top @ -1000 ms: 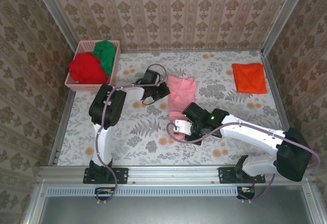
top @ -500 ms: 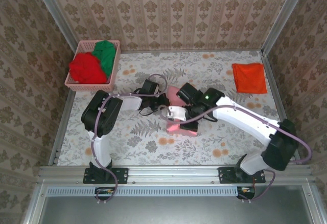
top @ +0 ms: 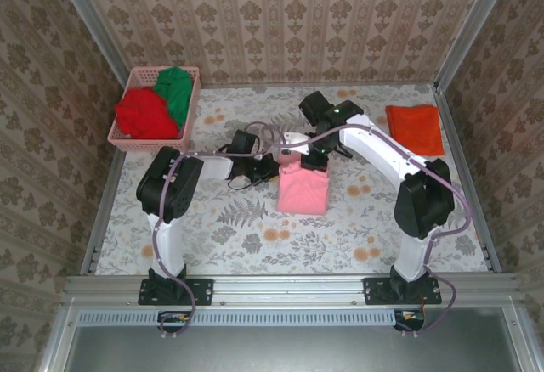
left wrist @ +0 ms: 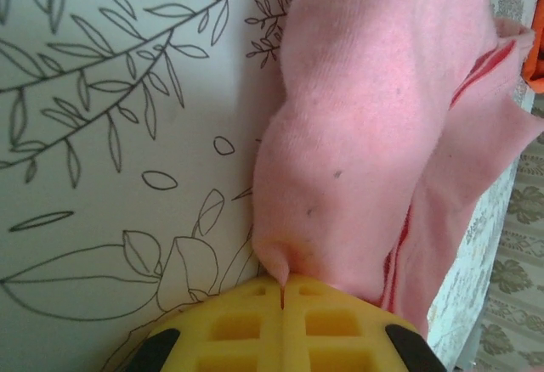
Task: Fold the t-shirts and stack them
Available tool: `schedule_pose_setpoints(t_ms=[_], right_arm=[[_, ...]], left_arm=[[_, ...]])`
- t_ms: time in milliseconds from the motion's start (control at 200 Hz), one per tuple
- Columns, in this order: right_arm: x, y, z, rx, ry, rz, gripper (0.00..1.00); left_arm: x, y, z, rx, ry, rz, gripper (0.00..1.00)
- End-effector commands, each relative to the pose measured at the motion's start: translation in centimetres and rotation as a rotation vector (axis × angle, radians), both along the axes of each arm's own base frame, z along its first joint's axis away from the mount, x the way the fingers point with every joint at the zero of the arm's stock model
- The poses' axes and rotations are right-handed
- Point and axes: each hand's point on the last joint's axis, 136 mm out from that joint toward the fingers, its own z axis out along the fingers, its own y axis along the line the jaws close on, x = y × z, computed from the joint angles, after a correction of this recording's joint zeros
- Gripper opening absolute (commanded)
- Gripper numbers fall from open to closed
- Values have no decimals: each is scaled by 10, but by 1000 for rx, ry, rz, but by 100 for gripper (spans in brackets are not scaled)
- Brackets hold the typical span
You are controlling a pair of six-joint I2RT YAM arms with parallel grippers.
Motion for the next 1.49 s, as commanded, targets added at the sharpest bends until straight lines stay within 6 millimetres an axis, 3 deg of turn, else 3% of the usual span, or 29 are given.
schedule_pose_setpoints(t_ms=[0,355,900,1070,1210,1285,1325,1385,1490], right_arm=[[8,-2,0,-23,20,52,0],[55,-1,-13,-8,24,24,0],[112,-7,-54,-39,-41,-83,0],[125,-7,-77,-47,-36,-115,0],[148,-12,-89,-71,-87,-217,40],[162,-17,-79,-71,-139,-330,71],[168,-21,-68,-61,-162,-416,83],[173,-26,-50,-38,-196,-533,92],[165,-34,-25,42,-224,-688,96]], left_arm=[[-35,42,-76,217,185,24,0],[-33,45,-82,216,198,12,0],[-31,43,-81,210,196,-3,0],[-32,43,-80,210,196,-1,0],[-31,43,-79,210,192,2,0],[-30,43,-77,203,187,4,0],[-29,43,-76,200,183,8,0],[-27,42,-71,193,170,15,0],[-22,42,-60,179,142,30,16]])
